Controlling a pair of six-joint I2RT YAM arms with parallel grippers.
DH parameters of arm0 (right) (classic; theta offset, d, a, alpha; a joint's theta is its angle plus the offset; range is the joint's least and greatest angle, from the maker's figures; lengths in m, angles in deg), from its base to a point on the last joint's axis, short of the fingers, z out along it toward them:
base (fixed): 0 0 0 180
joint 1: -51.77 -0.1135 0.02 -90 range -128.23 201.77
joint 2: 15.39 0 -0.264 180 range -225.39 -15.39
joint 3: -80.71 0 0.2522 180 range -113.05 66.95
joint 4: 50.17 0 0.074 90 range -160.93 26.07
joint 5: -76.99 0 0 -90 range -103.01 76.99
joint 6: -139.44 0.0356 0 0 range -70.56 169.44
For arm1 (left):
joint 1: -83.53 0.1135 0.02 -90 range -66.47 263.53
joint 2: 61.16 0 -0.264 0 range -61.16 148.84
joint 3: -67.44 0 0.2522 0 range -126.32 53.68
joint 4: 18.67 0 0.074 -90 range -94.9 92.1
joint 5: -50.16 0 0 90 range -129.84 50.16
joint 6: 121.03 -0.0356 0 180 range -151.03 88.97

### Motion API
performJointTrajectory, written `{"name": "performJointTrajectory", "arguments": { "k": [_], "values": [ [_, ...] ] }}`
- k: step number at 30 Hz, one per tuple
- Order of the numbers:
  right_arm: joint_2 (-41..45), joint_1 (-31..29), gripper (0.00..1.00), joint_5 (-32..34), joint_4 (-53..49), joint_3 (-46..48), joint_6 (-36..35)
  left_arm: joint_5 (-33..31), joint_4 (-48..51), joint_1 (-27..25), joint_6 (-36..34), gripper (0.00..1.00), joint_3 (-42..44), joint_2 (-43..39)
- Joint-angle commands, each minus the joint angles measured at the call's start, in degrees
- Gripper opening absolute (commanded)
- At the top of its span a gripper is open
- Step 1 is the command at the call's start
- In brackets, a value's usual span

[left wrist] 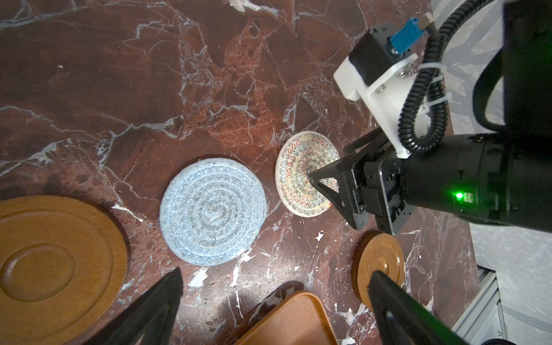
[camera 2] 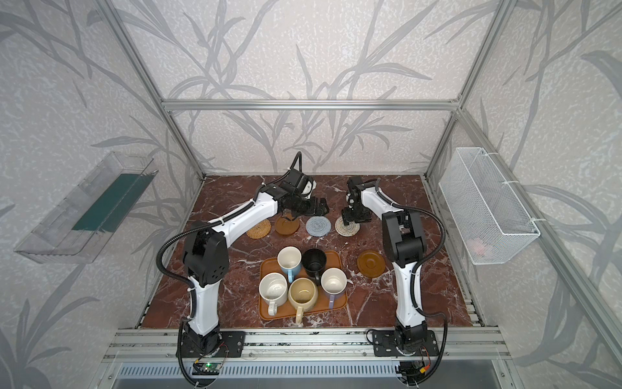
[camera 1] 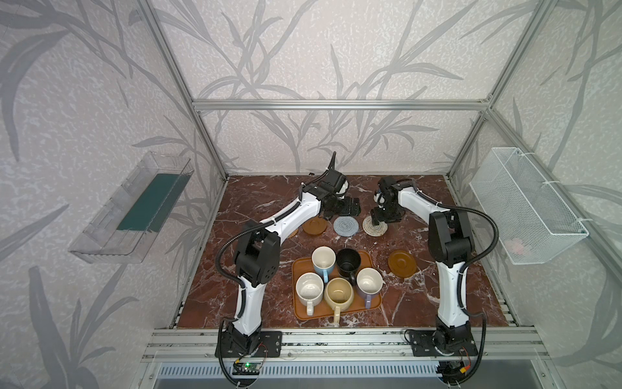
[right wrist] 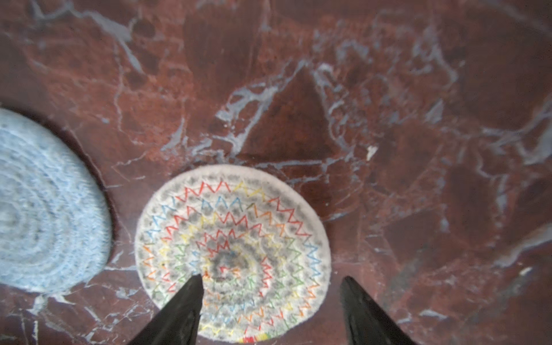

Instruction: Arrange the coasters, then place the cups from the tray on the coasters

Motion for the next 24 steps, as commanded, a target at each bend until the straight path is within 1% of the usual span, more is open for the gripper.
{"name": "performJointTrajectory", "arguments": {
  "k": [1,5,10,13,15,18,20,21,24],
  "values": [
    [5.2,-0.2,0.76,0.4,-1.4,-0.7,0.9,-1.3,1.4,-0.2,-0.4,0.99,-1.6,-3.0],
    [11.9,-0.7,0.91,1.6,0.5,3.2,0.9,-1.8,1.5,-0.2,-0.4,0.99,-0.2,-5.5],
    [24.3,-1.4,0.99,4.2,2.0,10.9,1.6,-1.9,2.2,-0.6,0.2,0.99,2.1,-11.5],
    [32.8,-1.6,0.99,8.5,2.7,17.0,5.2,-2.5,2.2,-1.7,0.9,0.99,4.2,-15.6],
    [37.8,-1.6,0.99,9.4,2.4,20.9,5.6,-2.6,2.1,-2.7,1.4,0.99,4.6,-17.6],
    [45.7,-1.6,0.99,9.9,3.8,28.4,6.1,-1.6,2.1,-5.4,0.9,0.99,3.8,-19.0],
    [50.3,-1.3,0.99,7.8,4.2,32.6,5.7,0.2,2.0,-7.6,0.7,0.99,3.0,-18.9],
    [52.6,-1.2,0.99,7.7,4.1,34.6,5.8,0.8,1.5,-9.0,0.7,0.99,3.0,-18.7],
    [58.0,-0.8,0.99,8.3,3.3,39.8,8.1,1.6,0.9,-12.7,0.5,0.99,2.4,-17.5]
  ]
}}
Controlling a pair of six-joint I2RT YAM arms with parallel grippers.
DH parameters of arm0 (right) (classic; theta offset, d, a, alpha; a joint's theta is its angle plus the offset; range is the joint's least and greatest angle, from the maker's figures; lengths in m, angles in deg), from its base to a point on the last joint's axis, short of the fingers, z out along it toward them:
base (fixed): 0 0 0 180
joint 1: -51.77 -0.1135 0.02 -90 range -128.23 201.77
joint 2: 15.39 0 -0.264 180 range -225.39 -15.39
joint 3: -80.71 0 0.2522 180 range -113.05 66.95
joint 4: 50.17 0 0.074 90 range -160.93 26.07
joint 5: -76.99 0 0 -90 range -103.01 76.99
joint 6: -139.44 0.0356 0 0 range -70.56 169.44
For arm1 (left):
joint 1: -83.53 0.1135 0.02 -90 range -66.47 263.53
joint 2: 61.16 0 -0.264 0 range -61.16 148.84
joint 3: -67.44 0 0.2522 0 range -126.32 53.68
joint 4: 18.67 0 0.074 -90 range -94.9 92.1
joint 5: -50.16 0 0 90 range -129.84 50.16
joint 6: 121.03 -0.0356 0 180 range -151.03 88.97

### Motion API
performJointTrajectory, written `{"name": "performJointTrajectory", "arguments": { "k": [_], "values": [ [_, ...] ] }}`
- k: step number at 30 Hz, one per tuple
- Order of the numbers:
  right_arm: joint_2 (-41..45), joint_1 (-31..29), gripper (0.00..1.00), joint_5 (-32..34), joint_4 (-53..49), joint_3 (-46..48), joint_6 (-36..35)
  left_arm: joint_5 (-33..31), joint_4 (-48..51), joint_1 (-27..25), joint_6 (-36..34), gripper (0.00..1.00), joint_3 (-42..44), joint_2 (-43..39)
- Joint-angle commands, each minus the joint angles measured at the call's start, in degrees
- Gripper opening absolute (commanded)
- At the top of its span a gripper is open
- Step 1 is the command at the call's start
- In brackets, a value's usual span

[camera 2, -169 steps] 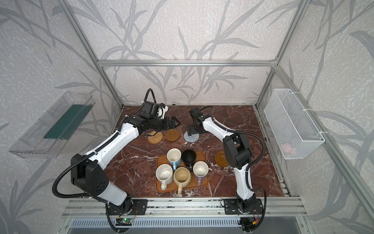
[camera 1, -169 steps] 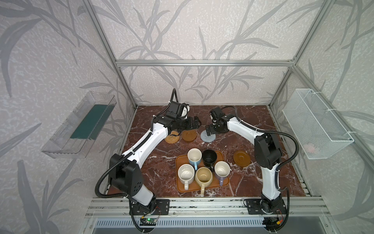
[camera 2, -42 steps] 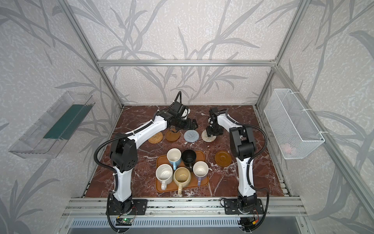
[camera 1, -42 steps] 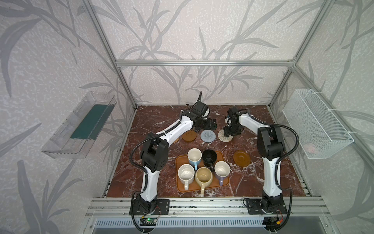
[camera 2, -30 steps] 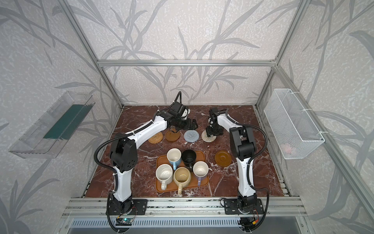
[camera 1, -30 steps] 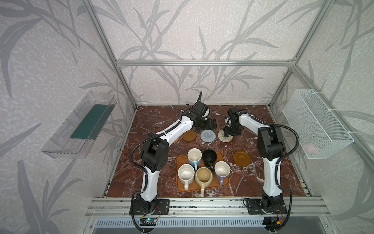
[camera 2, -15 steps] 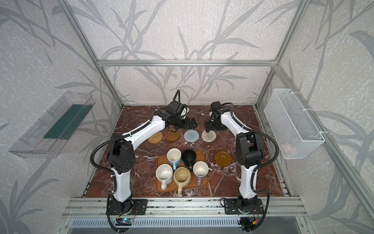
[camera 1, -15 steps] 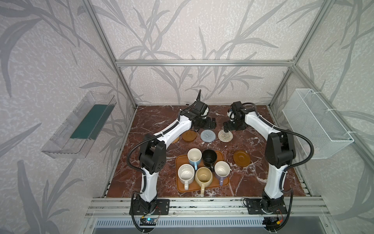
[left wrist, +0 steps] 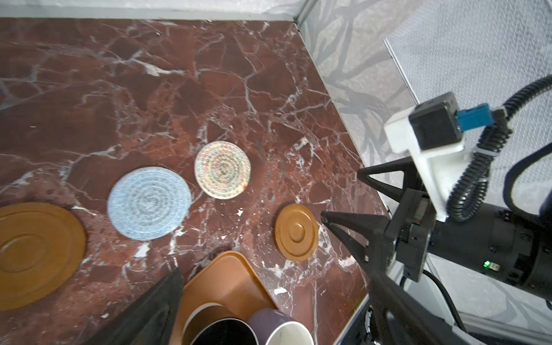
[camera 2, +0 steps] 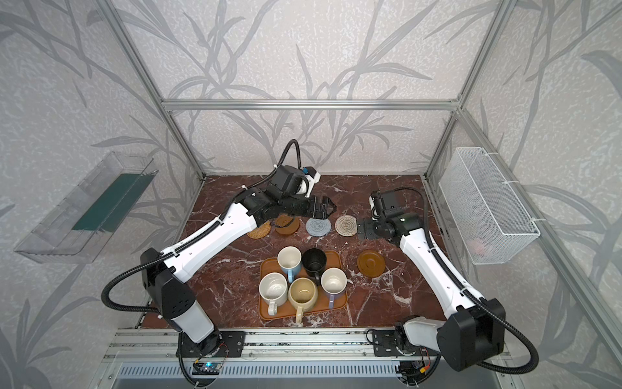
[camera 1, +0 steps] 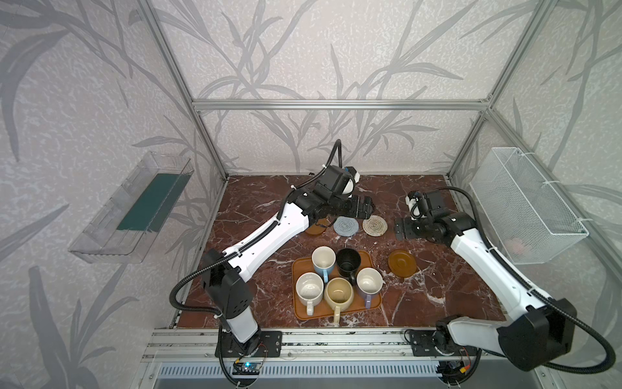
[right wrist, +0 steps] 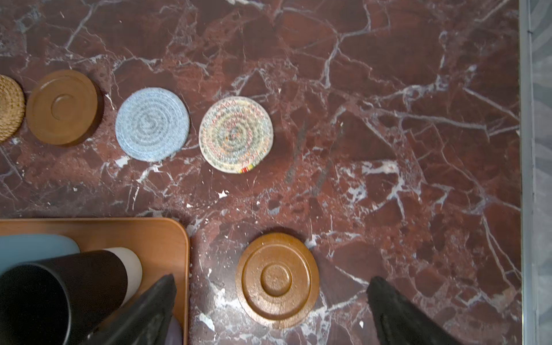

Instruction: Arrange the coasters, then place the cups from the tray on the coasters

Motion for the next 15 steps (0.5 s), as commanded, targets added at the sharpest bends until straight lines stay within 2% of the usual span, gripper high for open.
{"name": "performJointTrajectory", "arguments": {
  "k": [1,6,10,13,15],
  "values": [
    [5.0,1.0,0.99,-1.2,-0.1,5.0,3.1,2.1,0.1,-3.3,-0.1,0.97,-1.4,1.8],
    [10.1,5.7,1.00,-9.0,3.5,14.4,8.5,1.8,0.2,-6.1,1.3,0.95,-0.7,4.5],
    [9.3,8.0,0.99,-10.5,5.2,18.7,8.8,-1.1,2.0,-7.3,1.2,0.93,-2.4,6.8],
    [5.6,10.3,0.90,-13.9,5.9,19.5,9.9,-0.9,2.8,-7.9,1.3,0.90,-4.2,9.1],
    [3.2,10.8,0.83,-13.3,5.7,19.0,10.1,-0.4,2.1,-8.2,1.8,0.89,-4.3,10.0]
  ]
}}
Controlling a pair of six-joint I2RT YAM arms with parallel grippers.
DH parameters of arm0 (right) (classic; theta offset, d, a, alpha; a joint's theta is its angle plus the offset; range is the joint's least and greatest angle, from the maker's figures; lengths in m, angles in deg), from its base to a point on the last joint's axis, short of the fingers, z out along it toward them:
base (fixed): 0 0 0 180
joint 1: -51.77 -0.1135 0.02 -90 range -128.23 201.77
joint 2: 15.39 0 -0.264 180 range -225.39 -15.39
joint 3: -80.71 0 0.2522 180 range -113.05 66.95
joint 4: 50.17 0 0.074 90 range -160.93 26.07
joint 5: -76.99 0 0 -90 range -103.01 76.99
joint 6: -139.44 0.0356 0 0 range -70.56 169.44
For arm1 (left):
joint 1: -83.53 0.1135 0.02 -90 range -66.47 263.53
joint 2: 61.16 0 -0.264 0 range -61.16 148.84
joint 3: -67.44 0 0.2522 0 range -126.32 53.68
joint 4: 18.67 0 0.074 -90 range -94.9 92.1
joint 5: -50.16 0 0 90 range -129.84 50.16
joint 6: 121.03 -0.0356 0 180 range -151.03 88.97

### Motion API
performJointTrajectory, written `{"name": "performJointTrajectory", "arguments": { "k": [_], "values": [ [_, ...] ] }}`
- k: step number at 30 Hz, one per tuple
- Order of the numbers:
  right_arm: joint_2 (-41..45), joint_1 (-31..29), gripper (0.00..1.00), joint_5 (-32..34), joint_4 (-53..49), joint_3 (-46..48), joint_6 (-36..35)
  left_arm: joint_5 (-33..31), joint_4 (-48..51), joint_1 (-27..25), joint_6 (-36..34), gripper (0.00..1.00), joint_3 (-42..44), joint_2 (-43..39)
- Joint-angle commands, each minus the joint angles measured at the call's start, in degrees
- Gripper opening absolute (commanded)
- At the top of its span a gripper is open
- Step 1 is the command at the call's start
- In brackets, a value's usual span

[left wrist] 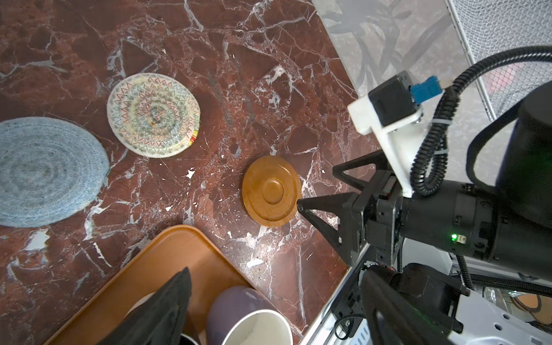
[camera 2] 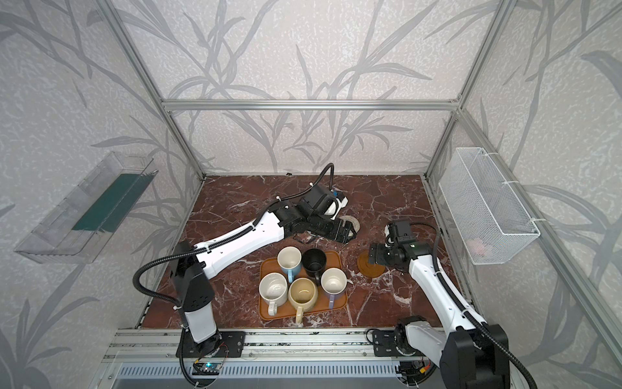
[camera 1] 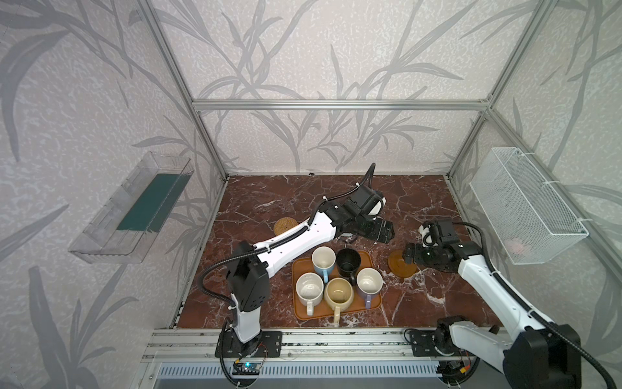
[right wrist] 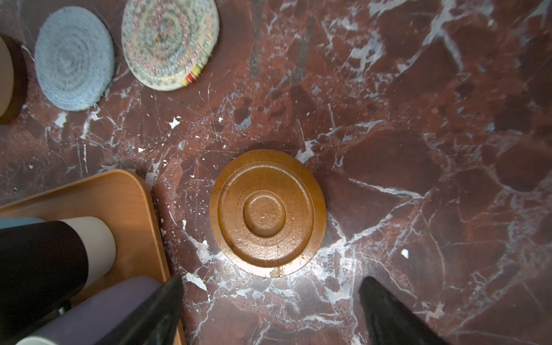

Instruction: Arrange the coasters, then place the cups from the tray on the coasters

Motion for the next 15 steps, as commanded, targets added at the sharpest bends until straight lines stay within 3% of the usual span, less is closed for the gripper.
{"name": "performJointTrajectory", "arguments": {
  "k": [1,4,15],
  "values": [
    [-3.7,0.9,0.78,-0.8,1.4,-0.3,0.7,-0.8,0.5,-0.6,1.1,0.88,-2.0,1.3],
    [-8.1,1.0,0.72,0.8,-0.1,-1.5,0.2,-0.9,0.0,-0.6,1.2,0.87,-2.0,2.0],
    [-14.8,1.0,0.69,2.0,1.1,-2.4,-0.2,1.0,-1.1,-0.7,1.4,0.86,-2.2,4.4]
  ]
}}
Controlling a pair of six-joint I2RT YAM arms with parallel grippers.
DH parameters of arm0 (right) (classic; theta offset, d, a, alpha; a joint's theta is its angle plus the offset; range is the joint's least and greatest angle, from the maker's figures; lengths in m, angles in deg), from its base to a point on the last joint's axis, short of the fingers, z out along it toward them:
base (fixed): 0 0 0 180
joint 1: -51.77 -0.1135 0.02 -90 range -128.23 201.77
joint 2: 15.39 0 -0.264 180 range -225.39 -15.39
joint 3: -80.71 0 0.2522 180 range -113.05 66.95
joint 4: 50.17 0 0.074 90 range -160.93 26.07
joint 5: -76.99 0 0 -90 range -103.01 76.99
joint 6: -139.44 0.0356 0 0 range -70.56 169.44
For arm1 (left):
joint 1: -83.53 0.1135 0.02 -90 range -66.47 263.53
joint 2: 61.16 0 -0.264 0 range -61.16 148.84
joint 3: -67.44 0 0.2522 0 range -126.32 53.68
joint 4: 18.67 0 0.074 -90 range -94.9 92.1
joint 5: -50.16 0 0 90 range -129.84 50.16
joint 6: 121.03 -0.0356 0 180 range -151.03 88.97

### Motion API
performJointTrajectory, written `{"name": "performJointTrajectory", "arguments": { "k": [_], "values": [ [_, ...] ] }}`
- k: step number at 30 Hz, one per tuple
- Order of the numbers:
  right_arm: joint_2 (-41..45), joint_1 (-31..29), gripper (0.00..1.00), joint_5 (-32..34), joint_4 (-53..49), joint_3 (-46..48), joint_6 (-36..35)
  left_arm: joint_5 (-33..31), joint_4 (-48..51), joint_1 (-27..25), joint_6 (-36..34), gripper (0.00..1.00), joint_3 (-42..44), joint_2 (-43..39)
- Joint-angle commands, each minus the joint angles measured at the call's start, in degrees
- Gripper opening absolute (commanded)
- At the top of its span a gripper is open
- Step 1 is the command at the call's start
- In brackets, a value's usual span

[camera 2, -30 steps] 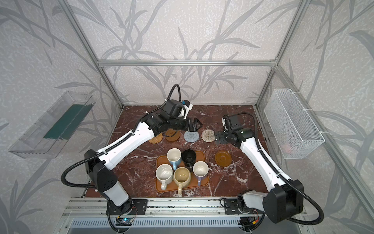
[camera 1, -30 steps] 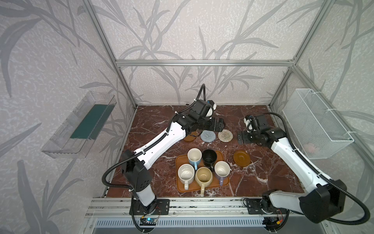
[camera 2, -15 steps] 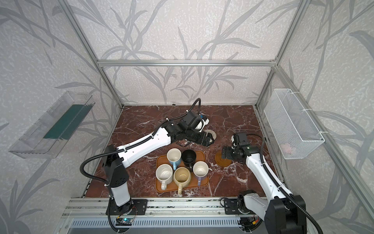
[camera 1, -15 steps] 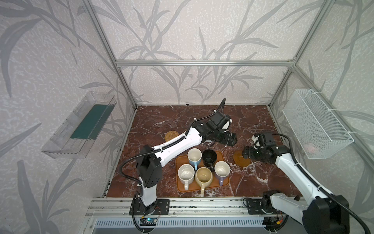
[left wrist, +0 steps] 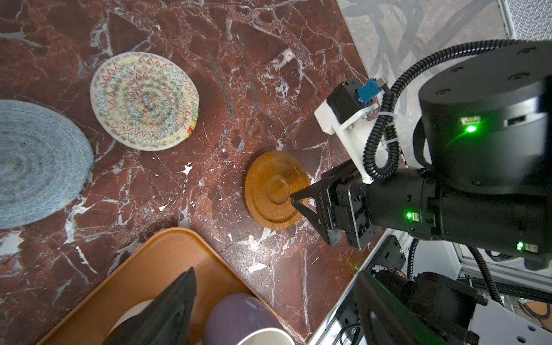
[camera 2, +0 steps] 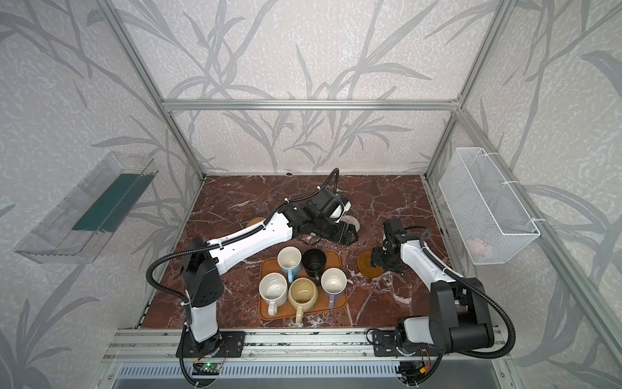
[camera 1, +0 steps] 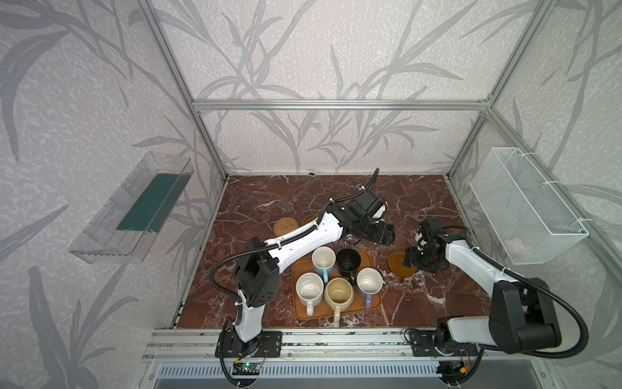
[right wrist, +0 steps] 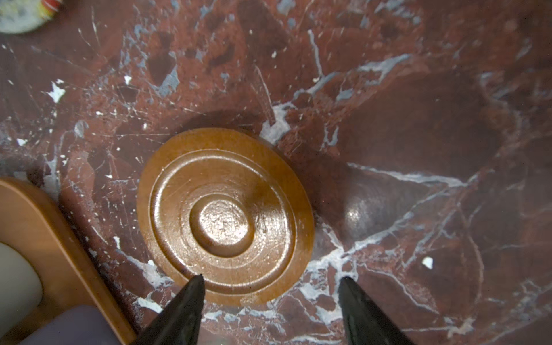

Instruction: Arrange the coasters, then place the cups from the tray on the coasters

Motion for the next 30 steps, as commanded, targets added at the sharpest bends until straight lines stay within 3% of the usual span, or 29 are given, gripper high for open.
{"name": "performJointTrajectory", "arguments": {
  "k": [1,30],
  "values": [
    [-1.8,0.2,0.68,0.9,0.6,-1.8,-0.5,0.6,-0.6,-0.2,0.5,0.86,-1.9,1.1],
    [-12.6,-2.8,0.50,5.6,-2.2,-7.3,-3.0,-0.4,-4.1,0.7,1.3,0.86,1.6,-1.6]
  ]
}}
